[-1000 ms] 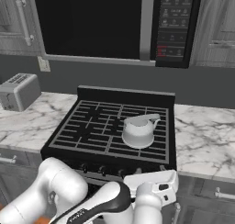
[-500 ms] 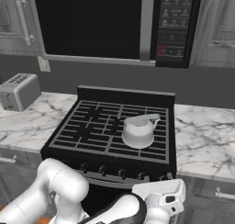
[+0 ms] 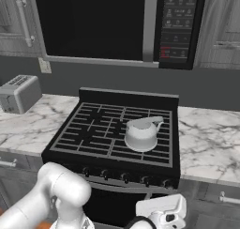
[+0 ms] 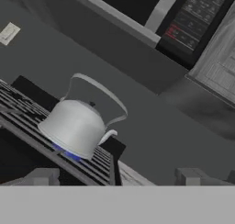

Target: The kettle is done boiling. Turn off the stove, then wait for 300 timesteps before moving the kettle to the dining table.

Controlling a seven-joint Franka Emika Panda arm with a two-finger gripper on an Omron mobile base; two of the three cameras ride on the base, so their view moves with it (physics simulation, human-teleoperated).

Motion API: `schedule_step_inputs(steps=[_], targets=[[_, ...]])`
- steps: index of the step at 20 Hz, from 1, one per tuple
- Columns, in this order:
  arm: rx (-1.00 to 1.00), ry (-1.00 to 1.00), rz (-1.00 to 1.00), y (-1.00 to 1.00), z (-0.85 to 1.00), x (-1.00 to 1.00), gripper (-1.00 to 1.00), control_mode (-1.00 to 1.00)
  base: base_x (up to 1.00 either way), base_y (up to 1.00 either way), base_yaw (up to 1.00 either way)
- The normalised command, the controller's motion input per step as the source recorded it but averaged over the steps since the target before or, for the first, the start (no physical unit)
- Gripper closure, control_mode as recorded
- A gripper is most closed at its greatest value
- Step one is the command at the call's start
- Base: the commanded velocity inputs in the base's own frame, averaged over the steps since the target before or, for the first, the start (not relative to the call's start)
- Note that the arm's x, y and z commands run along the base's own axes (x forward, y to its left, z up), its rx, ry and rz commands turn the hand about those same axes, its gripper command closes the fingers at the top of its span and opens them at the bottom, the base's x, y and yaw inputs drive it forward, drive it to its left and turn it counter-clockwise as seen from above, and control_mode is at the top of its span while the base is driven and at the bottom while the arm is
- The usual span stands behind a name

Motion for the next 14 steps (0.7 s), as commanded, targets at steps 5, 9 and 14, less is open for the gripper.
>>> schedule_step_inputs(steps=[5,9,14], targets=[[-0.09,-0.05,0.02,0.00,-0.32,0.01,-1.00,-1.00,0.00,0.00,0.00],[-0.05,-0.04,0.00,-0.04,-0.21,0.21,-1.00,-1.00,0.00,0.00,0.00],[-0.11,0.03,0.00,0.02,-0.17,0.46,-1.00,-1.00,0.00,0.00,0.00]])
